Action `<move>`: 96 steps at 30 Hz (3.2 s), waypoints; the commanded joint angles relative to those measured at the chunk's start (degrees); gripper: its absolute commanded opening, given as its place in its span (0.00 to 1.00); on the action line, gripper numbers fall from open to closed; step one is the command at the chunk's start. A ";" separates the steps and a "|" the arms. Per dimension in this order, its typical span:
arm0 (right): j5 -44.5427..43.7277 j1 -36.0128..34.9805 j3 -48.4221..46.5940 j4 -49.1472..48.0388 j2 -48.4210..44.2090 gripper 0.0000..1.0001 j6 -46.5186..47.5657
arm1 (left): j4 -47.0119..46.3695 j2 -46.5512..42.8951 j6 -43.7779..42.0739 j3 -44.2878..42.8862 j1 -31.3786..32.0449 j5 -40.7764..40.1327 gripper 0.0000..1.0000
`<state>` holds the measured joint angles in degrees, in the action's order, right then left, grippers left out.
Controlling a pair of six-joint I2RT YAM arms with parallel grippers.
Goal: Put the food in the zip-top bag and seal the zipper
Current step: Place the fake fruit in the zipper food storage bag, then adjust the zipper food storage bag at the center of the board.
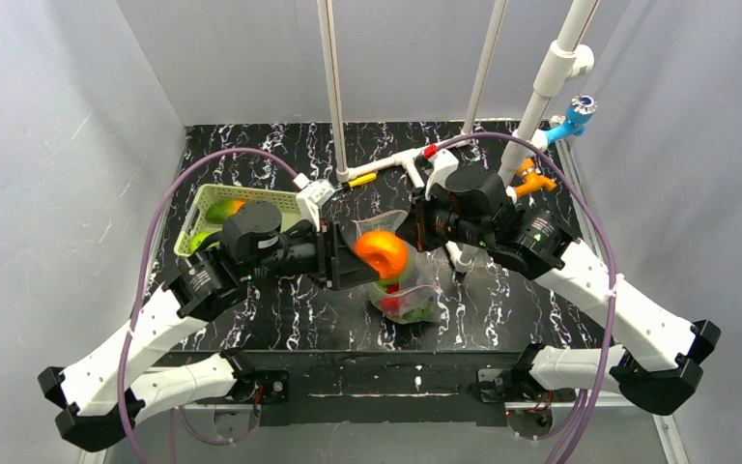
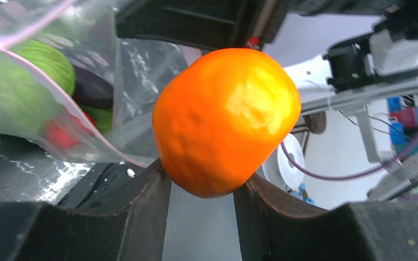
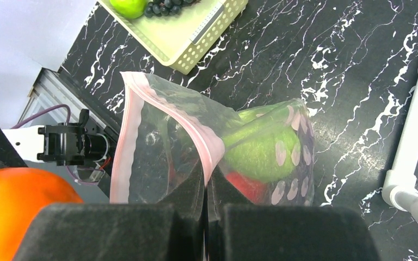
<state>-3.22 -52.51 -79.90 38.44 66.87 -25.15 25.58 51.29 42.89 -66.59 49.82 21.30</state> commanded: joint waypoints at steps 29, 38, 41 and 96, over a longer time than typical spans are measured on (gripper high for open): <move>-1.39 0.21 -4.80 -4.86 -0.71 0.01 0.33 | 21.09 16.85 -3.32 -12.41 1.02 -9.85 0.60; -1.64 0.22 -4.92 -4.52 -0.34 0.01 1.15 | 24.73 11.64 -4.33 -14.34 1.05 -13.34 0.77; -1.98 0.22 -5.17 -4.41 -0.56 0.01 1.21 | 27.16 11.29 -4.71 -16.06 0.98 -14.91 0.79; -8.42 0.26 0.15 -2.15 -2.73 0.01 12.68 | 20.85 15.01 -0.52 -10.03 -9.45 -11.03 0.57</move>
<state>-12.78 -52.51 -80.51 41.52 65.65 -14.11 38.74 65.21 46.00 -72.49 41.80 9.89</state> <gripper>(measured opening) 0.022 0.470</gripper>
